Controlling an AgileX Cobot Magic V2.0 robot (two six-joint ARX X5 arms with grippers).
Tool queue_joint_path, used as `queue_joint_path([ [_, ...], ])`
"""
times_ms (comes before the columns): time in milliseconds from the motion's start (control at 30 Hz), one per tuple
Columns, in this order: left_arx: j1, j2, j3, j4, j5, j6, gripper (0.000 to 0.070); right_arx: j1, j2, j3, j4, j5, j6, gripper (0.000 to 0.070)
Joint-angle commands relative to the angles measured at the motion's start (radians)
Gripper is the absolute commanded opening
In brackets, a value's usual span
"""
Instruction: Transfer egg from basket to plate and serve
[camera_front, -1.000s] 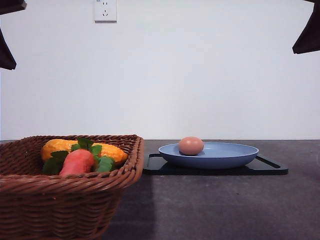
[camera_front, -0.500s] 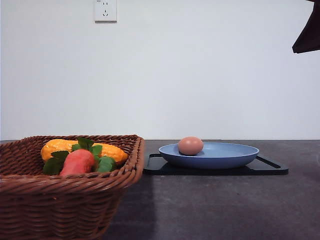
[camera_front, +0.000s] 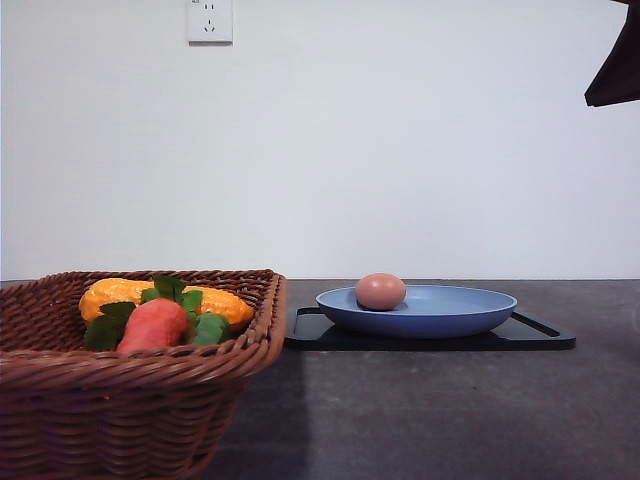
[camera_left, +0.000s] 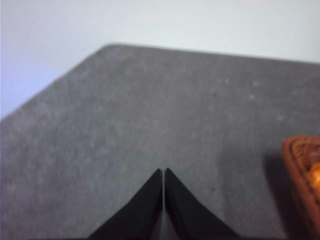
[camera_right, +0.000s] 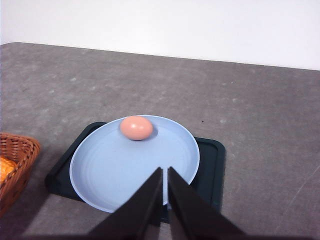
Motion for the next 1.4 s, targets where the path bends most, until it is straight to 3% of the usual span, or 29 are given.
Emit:
queue_joint_path([
  [0, 0.003, -0.001, -0.011, 0.015, 0.002, -0.022, 0.0, 0.007, 0.003, 0.01, 0.011, 0.002, 0.017, 0.0],
  [233, 0.003, -0.001, -0.089, 0.112, 0.009, -0.019, 0.0, 0.007, 0.003, 0.01, 0.011, 0.002, 0.017, 0.0],
  [467, 0.002, -0.001, -0.106, 0.115, 0.115, -0.017, 0.0, 0.007, 0.003, 0.01, 0.011, 0.003, 0.017, 0.0],
  [633, 0.002, -0.001, -0.106, 0.116, 0.117, -0.117, 0.0, 0.007, 0.003, 0.01, 0.011, 0.002, 0.017, 0.0],
  [1367, 0.002, -0.001, -0.106, 0.116, 0.117, -0.12, 0.0, 0.007, 0.002, 0.01, 0.011, 0.002, 0.014, 0.0],
])
